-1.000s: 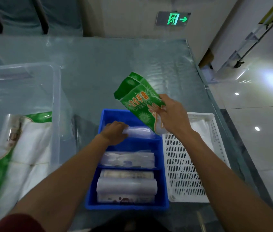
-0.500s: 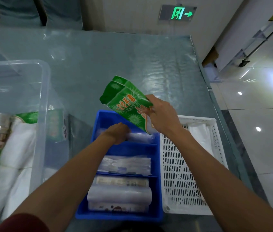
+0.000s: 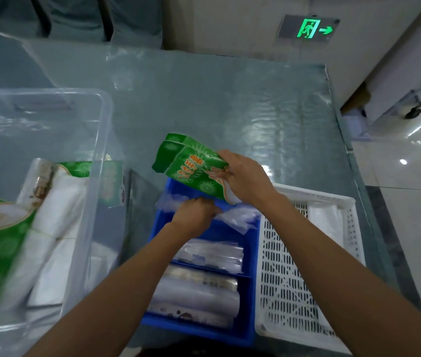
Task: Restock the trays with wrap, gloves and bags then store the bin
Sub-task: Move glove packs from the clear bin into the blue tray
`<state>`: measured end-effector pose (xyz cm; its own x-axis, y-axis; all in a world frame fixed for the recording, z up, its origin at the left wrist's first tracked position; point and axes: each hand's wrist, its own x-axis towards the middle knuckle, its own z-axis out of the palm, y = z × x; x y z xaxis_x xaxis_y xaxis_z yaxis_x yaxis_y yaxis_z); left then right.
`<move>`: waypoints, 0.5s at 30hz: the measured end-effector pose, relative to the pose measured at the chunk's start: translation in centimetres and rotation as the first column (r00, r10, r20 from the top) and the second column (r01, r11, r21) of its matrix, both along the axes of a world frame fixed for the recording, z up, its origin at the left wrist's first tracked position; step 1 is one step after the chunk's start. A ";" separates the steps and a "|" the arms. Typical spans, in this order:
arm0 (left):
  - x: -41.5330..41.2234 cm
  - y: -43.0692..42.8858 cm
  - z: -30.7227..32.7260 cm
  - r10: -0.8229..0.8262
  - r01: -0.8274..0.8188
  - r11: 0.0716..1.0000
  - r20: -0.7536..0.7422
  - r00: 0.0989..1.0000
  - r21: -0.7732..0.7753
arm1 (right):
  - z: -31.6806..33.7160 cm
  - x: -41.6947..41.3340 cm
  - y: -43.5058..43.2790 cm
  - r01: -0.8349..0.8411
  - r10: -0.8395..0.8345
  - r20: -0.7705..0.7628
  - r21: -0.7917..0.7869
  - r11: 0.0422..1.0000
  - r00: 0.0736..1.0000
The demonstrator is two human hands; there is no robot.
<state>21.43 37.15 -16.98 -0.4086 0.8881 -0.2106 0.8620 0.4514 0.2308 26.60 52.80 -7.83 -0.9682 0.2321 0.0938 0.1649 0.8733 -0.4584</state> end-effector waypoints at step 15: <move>0.0 -0.4 -0.7 0.008 -0.012 0.986 0.028 1.000 0.166 | -5.6 -0.4 0.9 -0.087 0.056 0.328 0.080 0.993 0.943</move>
<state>21.40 36.76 -17.68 -0.4140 0.9074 -0.0719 0.8501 0.4136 0.3260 26.20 53.65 -13.42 -0.9632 0.1662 -0.2111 0.2268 0.9242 -0.3072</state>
